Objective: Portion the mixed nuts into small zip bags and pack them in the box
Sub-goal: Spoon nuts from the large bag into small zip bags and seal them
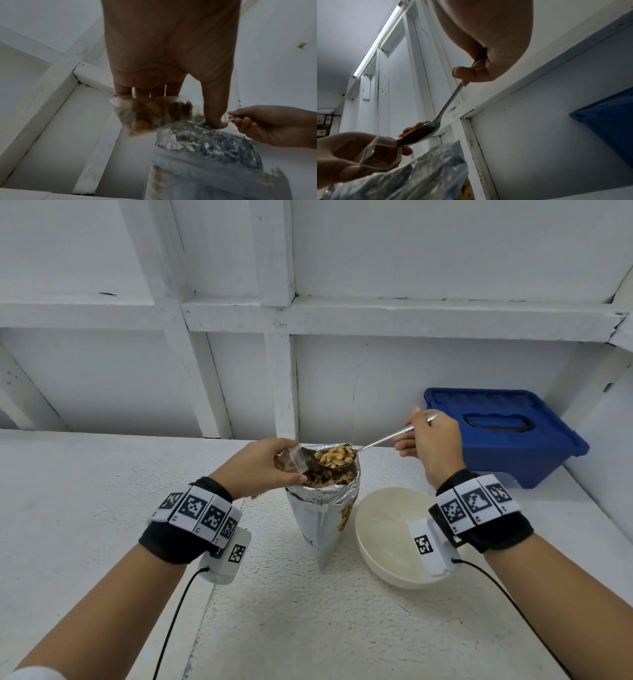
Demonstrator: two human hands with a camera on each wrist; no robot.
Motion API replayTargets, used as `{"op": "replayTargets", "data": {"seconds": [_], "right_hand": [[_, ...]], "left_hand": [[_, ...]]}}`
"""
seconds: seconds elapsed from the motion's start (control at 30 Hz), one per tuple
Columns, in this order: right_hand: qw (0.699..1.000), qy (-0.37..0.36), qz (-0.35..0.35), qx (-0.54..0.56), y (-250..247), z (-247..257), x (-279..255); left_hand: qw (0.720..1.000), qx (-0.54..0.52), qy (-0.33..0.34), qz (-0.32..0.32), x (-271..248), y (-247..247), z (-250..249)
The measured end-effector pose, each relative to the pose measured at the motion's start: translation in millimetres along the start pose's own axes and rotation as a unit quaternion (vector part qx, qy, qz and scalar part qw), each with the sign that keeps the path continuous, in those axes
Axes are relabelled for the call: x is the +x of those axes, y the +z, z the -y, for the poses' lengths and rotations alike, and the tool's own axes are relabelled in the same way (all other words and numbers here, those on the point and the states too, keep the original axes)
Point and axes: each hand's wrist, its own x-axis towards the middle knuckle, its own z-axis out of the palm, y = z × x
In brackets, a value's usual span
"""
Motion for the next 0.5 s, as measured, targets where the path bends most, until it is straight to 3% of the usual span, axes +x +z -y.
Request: {"op": "replayTargets", "data": {"seconds": [0.23, 0.5], "right_hand": [[0.999, -0.014, 0.027, 0.018, 10, 18, 1], [0.986, -0.139, 0.066, -0.070, 41, 40, -13]], "left_hand": [[0.999, -0.010, 0.032, -0.016, 5, 0, -8], [0.996, -0.076, 0.024, -0.046, 5, 6, -4]]}}
